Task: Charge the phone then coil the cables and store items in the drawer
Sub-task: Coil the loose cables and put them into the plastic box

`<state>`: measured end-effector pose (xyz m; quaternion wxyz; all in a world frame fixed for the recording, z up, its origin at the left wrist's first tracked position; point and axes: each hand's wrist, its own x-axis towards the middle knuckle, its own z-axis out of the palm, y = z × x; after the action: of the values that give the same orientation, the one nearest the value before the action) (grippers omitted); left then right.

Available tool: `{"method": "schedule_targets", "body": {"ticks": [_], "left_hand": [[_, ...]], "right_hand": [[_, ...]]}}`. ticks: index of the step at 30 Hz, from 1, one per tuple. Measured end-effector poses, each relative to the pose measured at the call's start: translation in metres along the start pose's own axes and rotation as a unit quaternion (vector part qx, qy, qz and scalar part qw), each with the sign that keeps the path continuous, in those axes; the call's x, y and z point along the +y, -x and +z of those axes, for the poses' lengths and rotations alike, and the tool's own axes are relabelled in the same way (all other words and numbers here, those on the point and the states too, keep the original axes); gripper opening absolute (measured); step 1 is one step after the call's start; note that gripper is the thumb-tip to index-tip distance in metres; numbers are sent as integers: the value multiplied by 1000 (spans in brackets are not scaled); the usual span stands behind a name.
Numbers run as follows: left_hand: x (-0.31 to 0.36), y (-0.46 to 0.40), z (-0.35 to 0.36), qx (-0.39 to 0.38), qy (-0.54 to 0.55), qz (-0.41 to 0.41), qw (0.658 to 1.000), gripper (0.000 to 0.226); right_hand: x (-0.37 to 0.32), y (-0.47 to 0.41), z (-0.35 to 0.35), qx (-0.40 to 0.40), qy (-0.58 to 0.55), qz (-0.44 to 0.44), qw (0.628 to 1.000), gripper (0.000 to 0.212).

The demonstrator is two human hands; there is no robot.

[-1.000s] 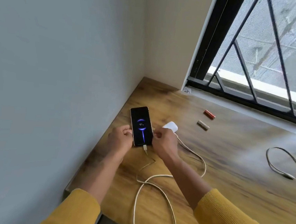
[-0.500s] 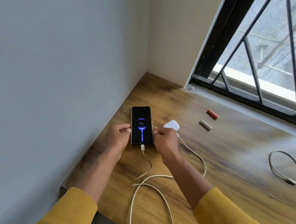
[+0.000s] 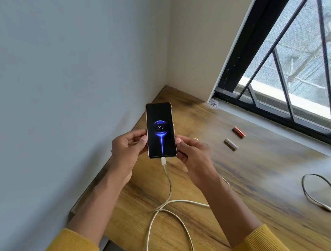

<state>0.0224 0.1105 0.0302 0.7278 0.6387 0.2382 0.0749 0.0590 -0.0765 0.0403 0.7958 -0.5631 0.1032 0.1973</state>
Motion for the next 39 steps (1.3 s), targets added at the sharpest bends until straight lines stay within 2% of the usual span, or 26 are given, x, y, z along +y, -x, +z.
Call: {"method": "schedule_targets", "body": {"ticks": [8, 13, 17, 20, 23, 25, 27, 30, 33, 39], "left_hand": [[44, 20, 2, -67, 137, 55, 987, 28], [53, 25, 2, -109, 158, 70, 979, 34], [57, 30, 1, -137, 177, 73, 972, 32], [61, 33, -2, -163, 187, 81, 965, 42], [72, 39, -3, -189, 208, 89, 955, 54], [81, 44, -3, -205, 220, 103, 948, 48], [89, 47, -2, -216, 227, 117, 943, 43], [98, 51, -2, -222, 239, 125, 937, 46], [105, 54, -1, -229, 238, 138, 934, 44], [112, 55, 6, -231, 236, 148, 932, 40]], "right_hand": [[-23, 7, -8, -124, -117, -11, 985, 34], [-27, 11, -15, -182, -145, -17, 972, 40], [-32, 19, -12, -209, -151, -28, 966, 57], [-36, 24, -10, -232, -146, -35, 961, 67], [-45, 29, -8, -253, -155, -43, 954, 66], [-52, 33, -5, -274, -174, -52, 944, 63], [-60, 40, 0, -305, -193, -68, 930, 50], [-71, 47, 5, -333, -196, -90, 918, 36], [-78, 47, 5, -316, -179, -96, 927, 40], [-88, 49, 4, -353, -205, -98, 908, 27]]}}
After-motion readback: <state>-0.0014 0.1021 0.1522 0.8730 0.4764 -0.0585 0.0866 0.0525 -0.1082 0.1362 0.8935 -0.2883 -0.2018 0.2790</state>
